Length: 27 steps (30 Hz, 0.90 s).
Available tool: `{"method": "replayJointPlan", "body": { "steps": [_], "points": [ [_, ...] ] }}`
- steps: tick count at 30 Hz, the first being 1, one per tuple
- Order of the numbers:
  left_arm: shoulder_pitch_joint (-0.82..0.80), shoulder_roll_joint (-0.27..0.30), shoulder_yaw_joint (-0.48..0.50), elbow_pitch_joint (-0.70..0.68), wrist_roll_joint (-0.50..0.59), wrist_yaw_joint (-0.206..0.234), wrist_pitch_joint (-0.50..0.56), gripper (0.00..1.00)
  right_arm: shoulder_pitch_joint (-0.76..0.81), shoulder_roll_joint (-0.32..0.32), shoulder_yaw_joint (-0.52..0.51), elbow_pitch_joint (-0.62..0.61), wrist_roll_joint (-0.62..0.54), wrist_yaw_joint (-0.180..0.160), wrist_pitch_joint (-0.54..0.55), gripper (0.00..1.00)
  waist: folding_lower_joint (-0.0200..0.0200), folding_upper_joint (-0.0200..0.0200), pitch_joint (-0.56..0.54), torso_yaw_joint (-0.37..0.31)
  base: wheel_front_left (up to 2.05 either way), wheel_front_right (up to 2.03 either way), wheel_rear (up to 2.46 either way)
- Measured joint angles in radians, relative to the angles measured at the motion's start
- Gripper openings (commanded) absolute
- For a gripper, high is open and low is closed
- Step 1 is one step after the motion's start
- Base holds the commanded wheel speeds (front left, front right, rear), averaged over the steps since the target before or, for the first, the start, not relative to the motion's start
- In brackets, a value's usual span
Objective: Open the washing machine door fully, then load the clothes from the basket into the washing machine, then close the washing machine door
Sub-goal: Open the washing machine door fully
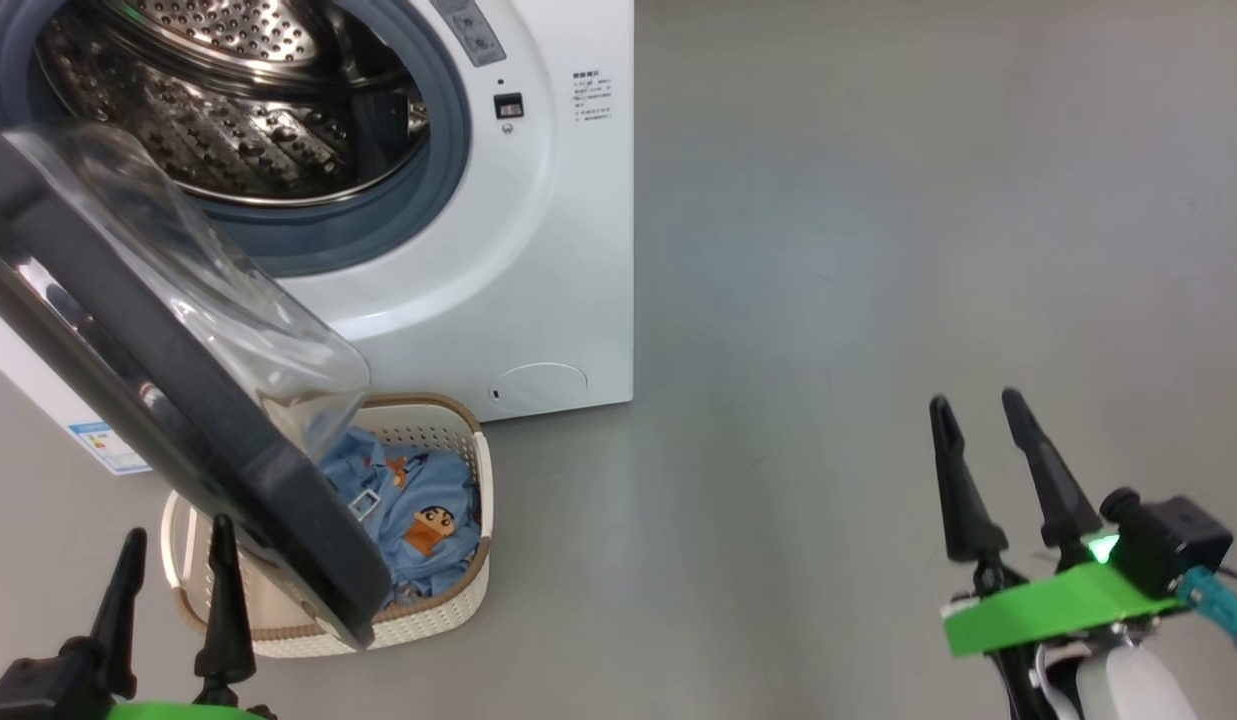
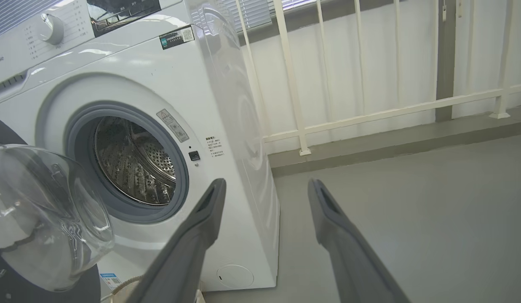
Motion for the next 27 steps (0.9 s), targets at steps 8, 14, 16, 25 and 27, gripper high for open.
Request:
{"method": "replayJointPlan", "body": {
  "steps": [8, 14, 16, 25, 27],
  "points": [
    [0.025, -0.007, -0.005, -0.01, 0.025, 0.0, 0.0, 1.0, 0.076, 0.004, -0.017, -0.034, -0.153, 0.0, 0.0, 1.0, 0.0, -0.0001, -0.004, -0.005, 0.0, 0.0, 0.0],
    [0.039, -0.01, -0.018, -0.01, 0.033, 0.0, 0.0, 1.0, 0.106, 0.006, -0.023, -0.036, -0.22, 0.0, 0.0, 1.0, 0.0, 0.0, -0.009, 0.0, 0.0, 0.0, 0.0],
    [0.039, -0.011, -0.023, -0.01, 0.041, 0.0, 0.0, 1.0, 0.111, 0.007, -0.032, -0.032, -0.232, 0.0, 0.0, 1.0, 0.0, 0.0, -0.011, 0.004, 0.0, 0.0, 0.0],
    [0.059, -0.01, -0.034, -0.011, 0.045, 0.0, 0.0, 1.0, 0.11, 0.007, -0.055, -0.011, -0.273, 0.0, 0.0, 1.0, 0.0, 0.0, -0.017, 0.021, 0.0, 0.0, 0.0],
    [0.059, -0.01, -0.038, -0.011, 0.049, 0.0, 0.0, 1.0, 0.109, 0.008, -0.06, -0.009, -0.273, 0.0, 0.0, 1.0, 0.0, 0.0, -0.015, 0.025, 0.0, 0.0, 0.0]
  ]
}}
